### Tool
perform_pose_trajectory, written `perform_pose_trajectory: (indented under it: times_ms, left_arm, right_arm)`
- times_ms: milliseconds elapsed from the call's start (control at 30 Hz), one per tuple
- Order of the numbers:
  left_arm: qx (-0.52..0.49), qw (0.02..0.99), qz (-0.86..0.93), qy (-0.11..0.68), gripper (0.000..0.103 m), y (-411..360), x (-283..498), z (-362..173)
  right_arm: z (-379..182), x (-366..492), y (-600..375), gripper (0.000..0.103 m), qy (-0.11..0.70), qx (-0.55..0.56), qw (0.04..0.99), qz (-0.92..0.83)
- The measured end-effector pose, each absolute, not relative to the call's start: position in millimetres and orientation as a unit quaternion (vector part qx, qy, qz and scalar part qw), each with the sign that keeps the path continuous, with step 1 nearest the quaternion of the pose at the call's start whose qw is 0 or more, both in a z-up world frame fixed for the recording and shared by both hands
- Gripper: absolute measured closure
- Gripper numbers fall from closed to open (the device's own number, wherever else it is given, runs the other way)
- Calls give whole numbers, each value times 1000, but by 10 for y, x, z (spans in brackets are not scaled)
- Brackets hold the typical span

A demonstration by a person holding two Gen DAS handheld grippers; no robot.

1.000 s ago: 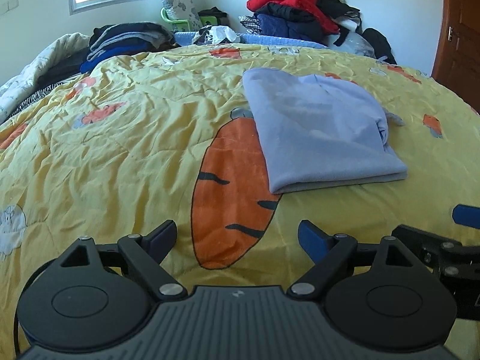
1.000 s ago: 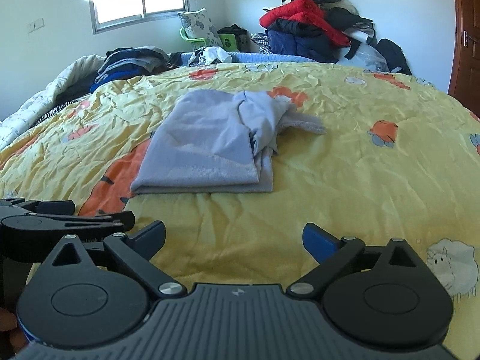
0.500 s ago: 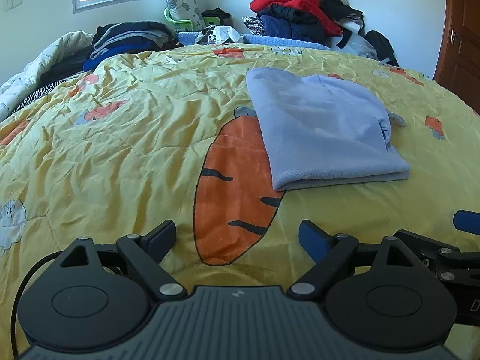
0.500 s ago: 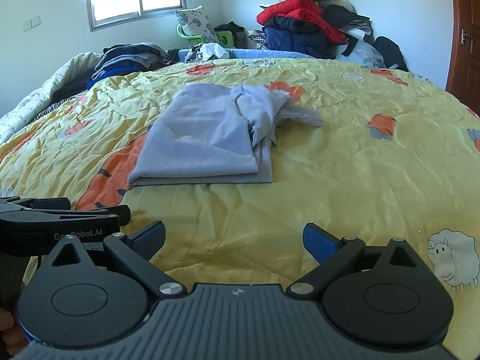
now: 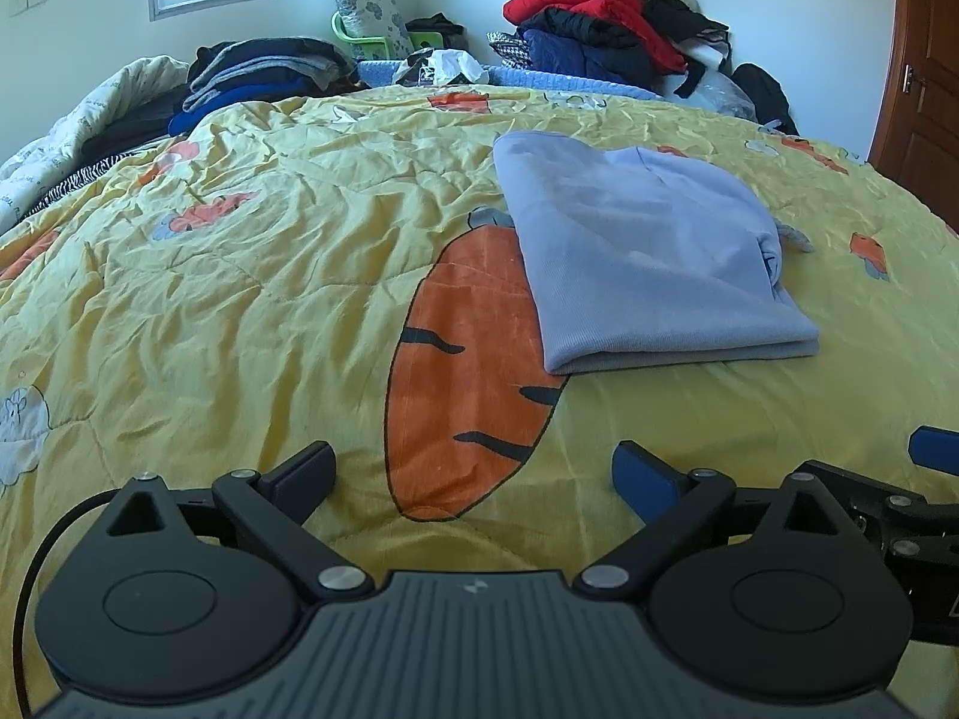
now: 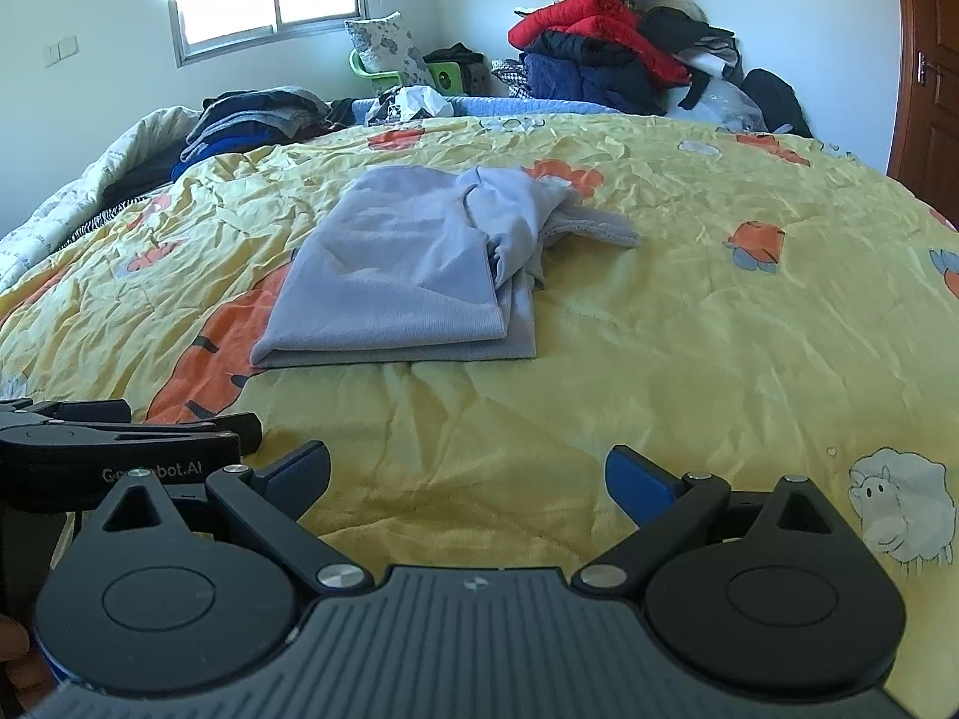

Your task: Fold small clothes

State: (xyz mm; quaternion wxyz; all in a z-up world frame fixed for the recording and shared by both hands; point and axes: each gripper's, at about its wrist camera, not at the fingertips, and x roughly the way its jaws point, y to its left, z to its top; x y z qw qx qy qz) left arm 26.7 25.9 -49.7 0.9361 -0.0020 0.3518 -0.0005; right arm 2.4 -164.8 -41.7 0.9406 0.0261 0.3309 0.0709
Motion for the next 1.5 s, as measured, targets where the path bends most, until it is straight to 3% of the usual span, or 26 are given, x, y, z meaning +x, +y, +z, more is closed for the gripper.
perform_pose_trajectory:
  times_ms: [1500]
  left_arm:
    - [6,940,4,342,0,356,245,-531]
  right_arm:
    - [-518,48,-1810,3,333,30,941,56]
